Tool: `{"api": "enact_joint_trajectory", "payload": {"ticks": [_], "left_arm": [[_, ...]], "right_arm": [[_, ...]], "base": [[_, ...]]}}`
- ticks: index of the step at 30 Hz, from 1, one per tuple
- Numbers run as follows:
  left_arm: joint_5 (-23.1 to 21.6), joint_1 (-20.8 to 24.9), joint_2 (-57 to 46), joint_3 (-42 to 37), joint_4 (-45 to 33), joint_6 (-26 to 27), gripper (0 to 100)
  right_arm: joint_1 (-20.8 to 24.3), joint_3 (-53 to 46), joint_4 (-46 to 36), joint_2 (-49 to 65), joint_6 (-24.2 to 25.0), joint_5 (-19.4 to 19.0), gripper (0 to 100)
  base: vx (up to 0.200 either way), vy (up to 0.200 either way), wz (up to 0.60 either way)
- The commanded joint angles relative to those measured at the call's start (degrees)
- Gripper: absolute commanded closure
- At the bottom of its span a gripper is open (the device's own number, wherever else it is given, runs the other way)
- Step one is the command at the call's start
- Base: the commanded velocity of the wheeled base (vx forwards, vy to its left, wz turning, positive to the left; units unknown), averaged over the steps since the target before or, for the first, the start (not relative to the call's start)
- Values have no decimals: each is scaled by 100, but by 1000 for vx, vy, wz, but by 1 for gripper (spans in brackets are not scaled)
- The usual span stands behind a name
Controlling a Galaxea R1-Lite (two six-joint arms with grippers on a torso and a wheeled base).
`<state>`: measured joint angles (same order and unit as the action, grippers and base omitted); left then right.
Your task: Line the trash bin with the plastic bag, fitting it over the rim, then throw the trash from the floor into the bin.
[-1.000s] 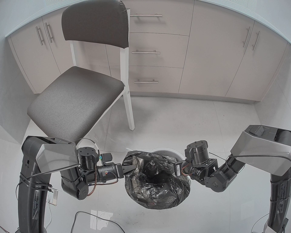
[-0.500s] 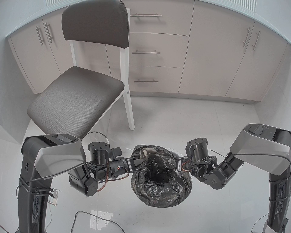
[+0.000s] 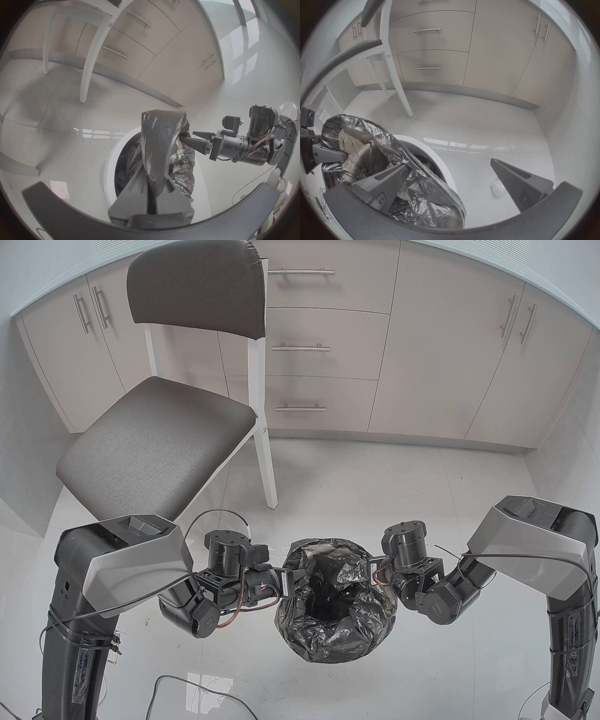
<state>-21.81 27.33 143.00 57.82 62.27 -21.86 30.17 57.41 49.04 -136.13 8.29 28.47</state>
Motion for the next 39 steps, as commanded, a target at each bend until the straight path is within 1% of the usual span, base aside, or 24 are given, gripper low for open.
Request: {"api": "enact_joint_trajectory", "payload": {"ticks": [1, 4, 5, 6, 7, 15, 18, 21, 25, 39], "left_arm": [[1, -26, 202, 309, -154, 76, 100], [1, -35, 185, 441, -426, 85, 100], [1, -35, 185, 441, -426, 85, 100], [1, -52, 185, 493, -549, 103, 100], [1, -61, 185, 502, -593, 112, 100], [1, -176, 202, 608, -646, 191, 100], [10, -272, 202, 722, -910, 279, 100], [159, -307, 202, 845, -1094, 279, 100], [432, -299, 220, 924, -1138, 279, 100], [467, -263, 150, 863, -1226, 279, 100]], "right_arm": [[-108, 95, 62, -115, 6, 1, 0], [-178, 104, 457, -256, -3, 1, 0], [-178, 104, 457, -256, -3, 1, 0], [-213, 95, 800, -344, -47, 10, 0], [-222, 95, 879, -370, -56, 10, 0], [-345, 245, 967, -520, 6, -16, 0], [-442, 289, 1301, -669, 15, -60, 0], [-442, 315, 1521, -792, 24, -69, 0], [-442, 324, 1538, -818, 24, -69, 0], [-442, 324, 1863, -818, 41, -69, 0]], "base": [[0, 0, 0], [0, 0, 0], [0, 0, 0], [0, 0, 0], [0, 0, 0], [0, 0, 0], [0, 0, 0], [0, 0, 0], [0, 0, 0], [0, 0, 0]]}}
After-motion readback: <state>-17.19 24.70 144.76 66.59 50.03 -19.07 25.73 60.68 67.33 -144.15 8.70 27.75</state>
